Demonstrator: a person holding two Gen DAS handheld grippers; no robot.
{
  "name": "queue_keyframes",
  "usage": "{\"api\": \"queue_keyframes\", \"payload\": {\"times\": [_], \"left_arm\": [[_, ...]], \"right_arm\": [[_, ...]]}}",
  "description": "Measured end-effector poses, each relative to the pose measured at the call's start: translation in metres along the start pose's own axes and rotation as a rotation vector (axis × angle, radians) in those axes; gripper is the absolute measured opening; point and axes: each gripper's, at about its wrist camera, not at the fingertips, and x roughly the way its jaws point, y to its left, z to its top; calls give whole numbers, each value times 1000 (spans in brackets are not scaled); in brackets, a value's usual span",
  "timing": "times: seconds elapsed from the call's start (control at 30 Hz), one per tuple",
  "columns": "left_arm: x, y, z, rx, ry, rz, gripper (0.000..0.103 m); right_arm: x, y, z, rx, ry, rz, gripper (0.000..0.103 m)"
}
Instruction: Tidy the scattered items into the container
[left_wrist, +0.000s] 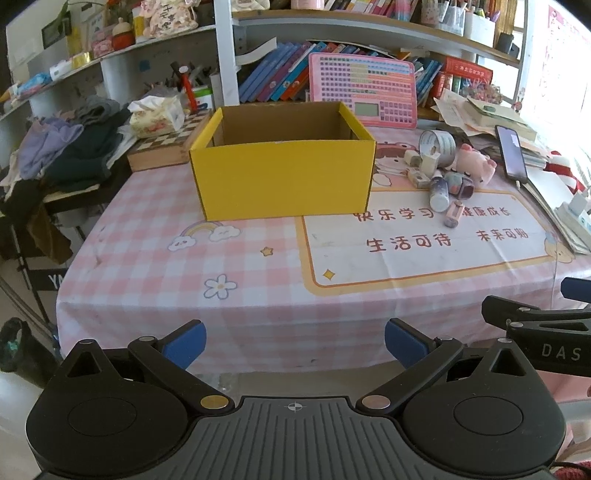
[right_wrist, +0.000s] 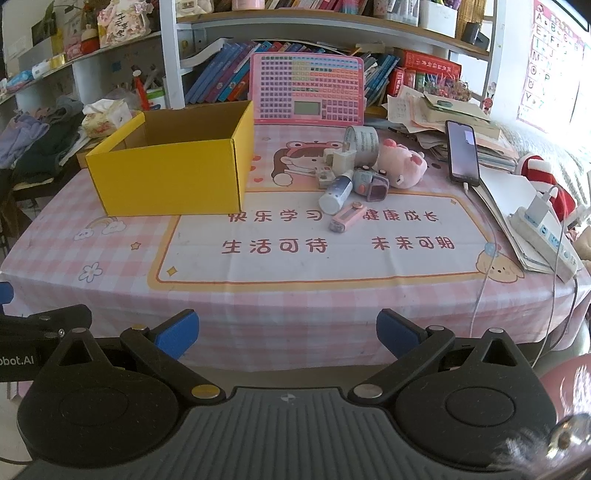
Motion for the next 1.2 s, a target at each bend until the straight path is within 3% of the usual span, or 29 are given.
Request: {"api": "queue_keyframes", "payload": {"times": [1.2], "left_arm": [[-10, -2, -3, 15, -25, -37, 103]], "right_arm": [[-12, 4, -2, -13, -31, 16, 103]]}}
